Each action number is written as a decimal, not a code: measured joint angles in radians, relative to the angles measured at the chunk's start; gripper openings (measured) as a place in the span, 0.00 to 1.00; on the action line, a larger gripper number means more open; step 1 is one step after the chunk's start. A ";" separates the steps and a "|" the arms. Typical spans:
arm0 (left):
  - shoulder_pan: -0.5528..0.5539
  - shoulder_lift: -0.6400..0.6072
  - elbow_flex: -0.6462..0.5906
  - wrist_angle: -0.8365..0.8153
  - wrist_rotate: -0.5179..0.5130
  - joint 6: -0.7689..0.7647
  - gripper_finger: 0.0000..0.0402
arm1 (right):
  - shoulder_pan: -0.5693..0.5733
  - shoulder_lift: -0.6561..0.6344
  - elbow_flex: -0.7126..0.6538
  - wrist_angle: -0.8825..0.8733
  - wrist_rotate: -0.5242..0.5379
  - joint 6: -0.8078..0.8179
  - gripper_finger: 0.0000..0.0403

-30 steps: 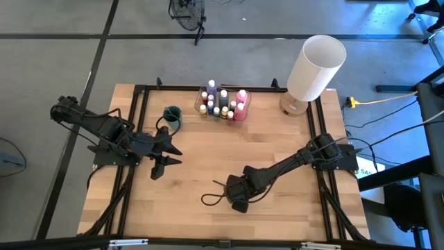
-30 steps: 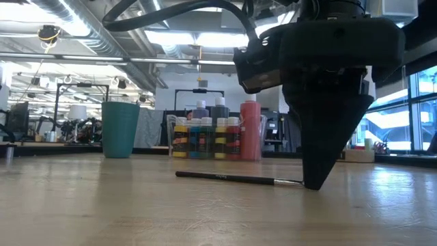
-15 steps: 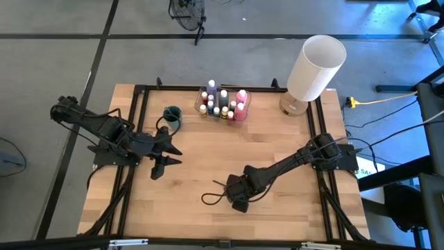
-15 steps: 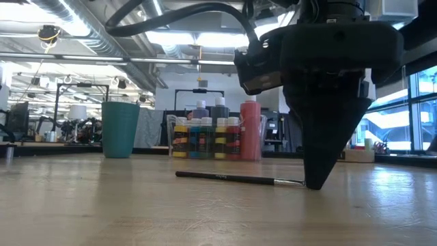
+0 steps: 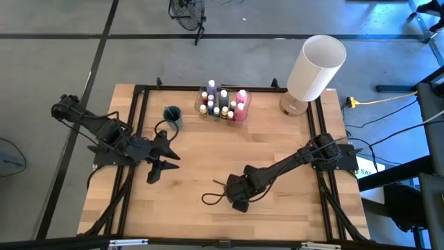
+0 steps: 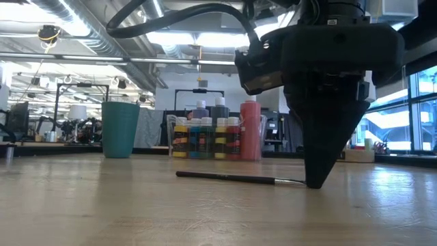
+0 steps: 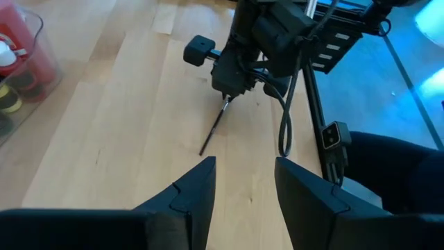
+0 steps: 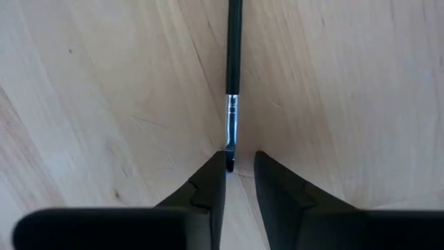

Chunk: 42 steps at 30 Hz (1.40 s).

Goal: Pick & Place Paint Supplies
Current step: Put the silver paint brush into the green cup

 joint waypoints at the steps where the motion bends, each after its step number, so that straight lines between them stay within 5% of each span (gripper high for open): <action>1: -0.008 0.000 0.000 0.000 -0.008 0.000 0.36 | 0.000 0.000 0.000 0.001 0.000 0.000 0.13; 9: -0.068 0.000 0.000 -0.011 -0.055 -0.011 0.36 | 0.001 0.000 0.000 0.012 0.011 0.000 0.01; 21: -0.174 0.016 0.000 -0.027 -0.167 -0.101 0.36 | 0.003 0.000 0.002 0.018 0.028 0.047 0.00; 30: -0.208 0.084 0.000 -0.051 -0.169 -0.100 0.36 | 0.032 0.013 0.128 -0.076 0.050 0.071 0.00; 37: -0.215 0.125 0.000 -0.054 -0.211 -0.020 0.36 | 0.053 0.012 0.238 -0.224 0.134 0.082 0.00; 42: -0.265 0.180 0.000 -0.053 -0.271 0.173 0.36 | 0.059 0.011 0.322 -0.329 0.156 0.093 0.00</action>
